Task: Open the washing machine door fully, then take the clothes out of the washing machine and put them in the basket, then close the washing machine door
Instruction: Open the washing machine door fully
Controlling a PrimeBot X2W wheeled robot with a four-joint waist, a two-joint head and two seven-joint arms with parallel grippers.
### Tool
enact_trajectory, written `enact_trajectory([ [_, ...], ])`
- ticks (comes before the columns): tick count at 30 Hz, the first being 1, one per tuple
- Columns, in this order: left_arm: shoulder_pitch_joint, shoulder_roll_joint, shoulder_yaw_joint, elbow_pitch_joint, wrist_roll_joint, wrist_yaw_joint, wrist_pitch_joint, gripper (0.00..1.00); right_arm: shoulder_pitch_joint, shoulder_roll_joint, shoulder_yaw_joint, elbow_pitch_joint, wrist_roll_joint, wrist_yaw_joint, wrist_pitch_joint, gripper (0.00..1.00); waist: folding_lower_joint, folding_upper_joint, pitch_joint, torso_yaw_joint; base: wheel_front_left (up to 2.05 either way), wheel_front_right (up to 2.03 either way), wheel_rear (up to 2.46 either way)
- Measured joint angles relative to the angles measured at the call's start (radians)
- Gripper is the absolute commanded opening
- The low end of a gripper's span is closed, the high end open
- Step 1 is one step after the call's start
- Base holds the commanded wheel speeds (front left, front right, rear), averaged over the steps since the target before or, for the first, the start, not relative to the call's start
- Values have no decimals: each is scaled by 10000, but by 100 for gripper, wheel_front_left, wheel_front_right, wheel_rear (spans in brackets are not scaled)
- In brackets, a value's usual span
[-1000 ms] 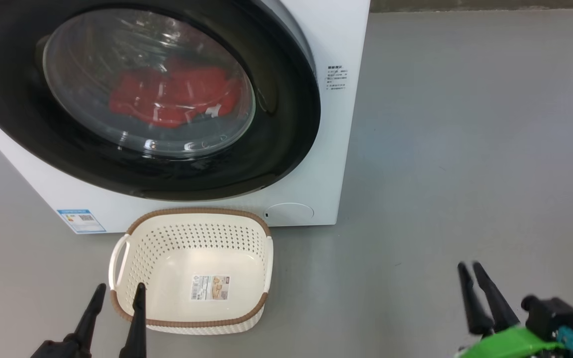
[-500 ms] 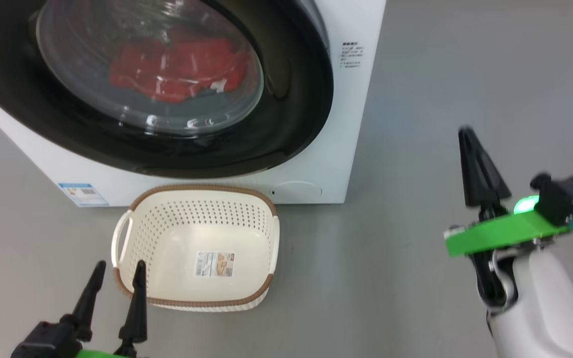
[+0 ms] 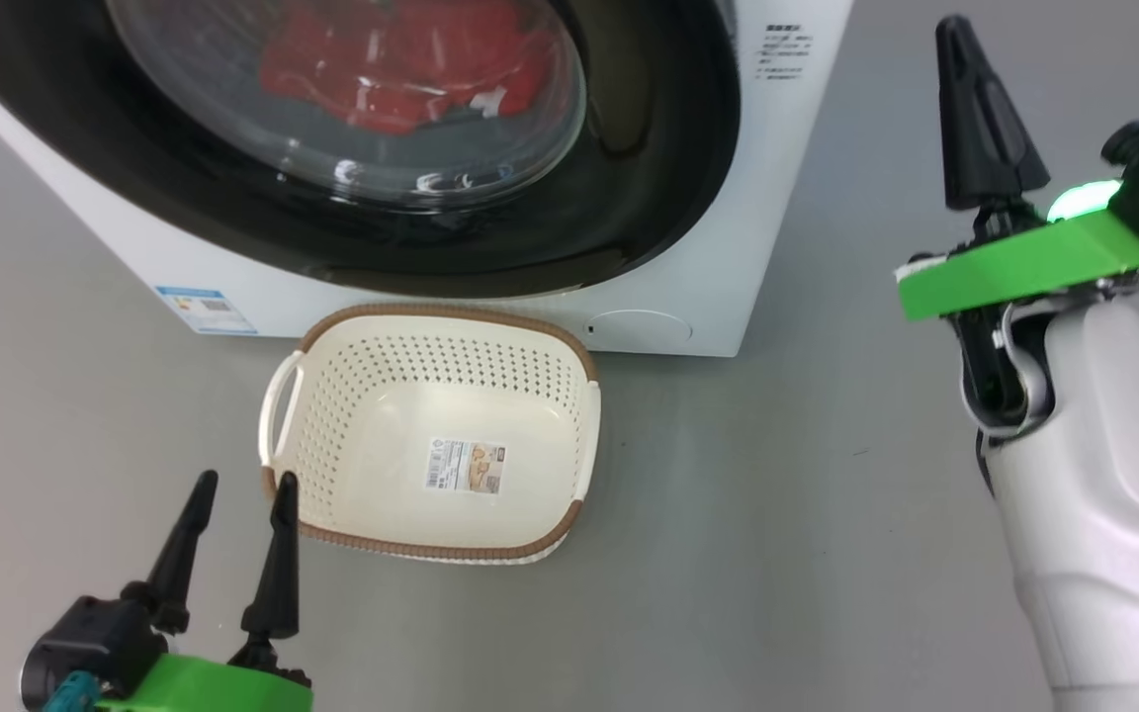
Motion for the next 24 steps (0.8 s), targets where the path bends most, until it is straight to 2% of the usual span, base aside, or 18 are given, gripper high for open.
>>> enact_trajectory([
  [5, -210, 92, -35, 6, -144, 0, 0, 100, -930, -278, 337, 1003, 897, 2, 36, 0, 0, 0, 220, 208, 0, 0, 0],
  [11, -388, 127, -144, 4, -240, 0, 0, 100, -2179, -809, 1154, 2073, 2211, 0, 721, 0, 0, 0, 514, 378, 0, 0, 0],
  [17, -696, 167, -276, 12, -336, 0, 0, 100, -2963, -1133, 2117, 2539, 4713, 0, 2339, 0, 0, 0, 841, 549, 0, 0, 0],
  [24, -788, 192, -339, 29, -437, 0, -2, 100, -3523, -1603, 2566, 3068, 6987, 0, 4126, 0, 0, 0, 1160, 754, 0, 0, 0],
])
